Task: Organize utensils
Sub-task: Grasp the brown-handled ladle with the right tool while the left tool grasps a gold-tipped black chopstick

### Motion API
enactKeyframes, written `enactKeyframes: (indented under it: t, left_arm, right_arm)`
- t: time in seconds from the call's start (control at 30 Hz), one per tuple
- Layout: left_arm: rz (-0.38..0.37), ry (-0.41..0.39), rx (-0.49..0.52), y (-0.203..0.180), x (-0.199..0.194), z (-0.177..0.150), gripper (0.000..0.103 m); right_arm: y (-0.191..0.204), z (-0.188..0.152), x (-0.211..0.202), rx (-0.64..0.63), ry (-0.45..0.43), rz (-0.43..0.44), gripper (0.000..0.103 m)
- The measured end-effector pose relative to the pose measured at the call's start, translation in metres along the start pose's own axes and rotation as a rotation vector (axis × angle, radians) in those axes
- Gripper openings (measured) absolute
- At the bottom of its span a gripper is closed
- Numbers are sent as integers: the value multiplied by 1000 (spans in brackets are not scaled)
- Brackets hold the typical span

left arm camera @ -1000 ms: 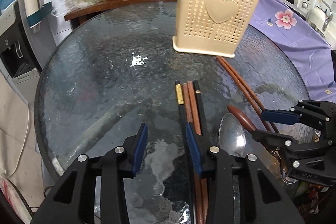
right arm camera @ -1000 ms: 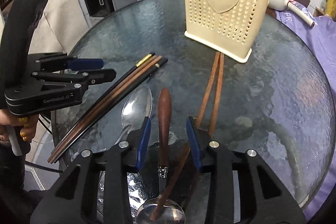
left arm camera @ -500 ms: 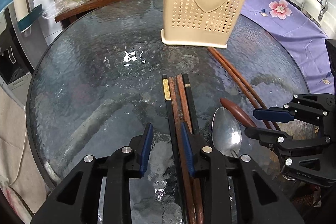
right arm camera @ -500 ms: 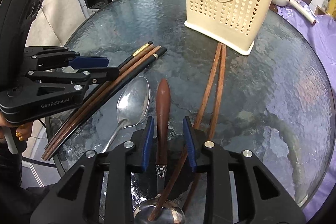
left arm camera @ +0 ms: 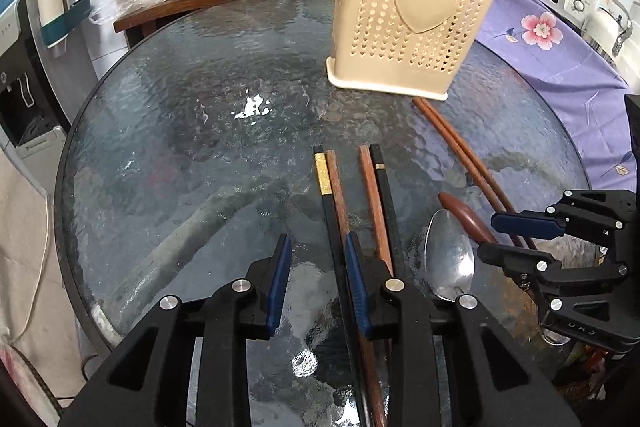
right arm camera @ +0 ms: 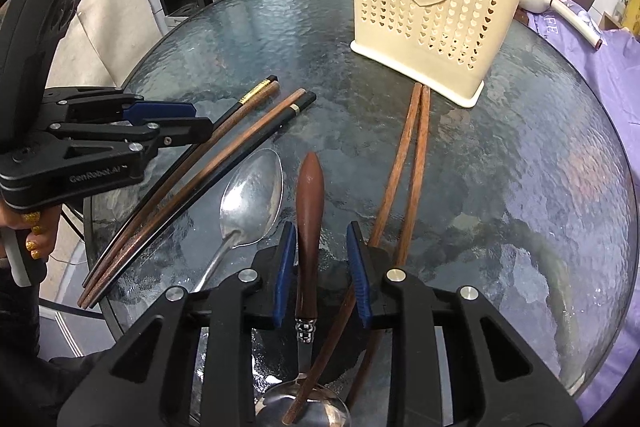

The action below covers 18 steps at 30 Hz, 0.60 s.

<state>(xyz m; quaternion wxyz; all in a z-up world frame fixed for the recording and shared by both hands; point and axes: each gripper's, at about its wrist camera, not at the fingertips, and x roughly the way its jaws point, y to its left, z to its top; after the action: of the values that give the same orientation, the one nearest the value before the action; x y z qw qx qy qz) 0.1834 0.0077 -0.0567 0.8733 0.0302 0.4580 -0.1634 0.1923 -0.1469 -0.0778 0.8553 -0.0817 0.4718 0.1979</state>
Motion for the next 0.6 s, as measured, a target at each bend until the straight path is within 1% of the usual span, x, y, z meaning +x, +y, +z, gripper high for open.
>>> enactKeyframes:
  t: [0.13,0.33,0.4,0.5,0.6]
  left_arm:
    - [8,-1,5,-1,1,2,27]
    - [42,20,53,-4,8,14,27]
    - [35,29,60,-3,10,17,27]
    - [-4,41,37,2,13,22,27]
    - [-4,36,22,9,13,22,27]
  right_arm:
    - [2,1,1,-7,3,-10,27]
    - [4,5,4,-11,17,-21,27]
    - [5,7,5,-14,20,-22,27]
    - [4,7,5,-15,17,-18,27]
    - [3,6,4,-11,15,-15,27]
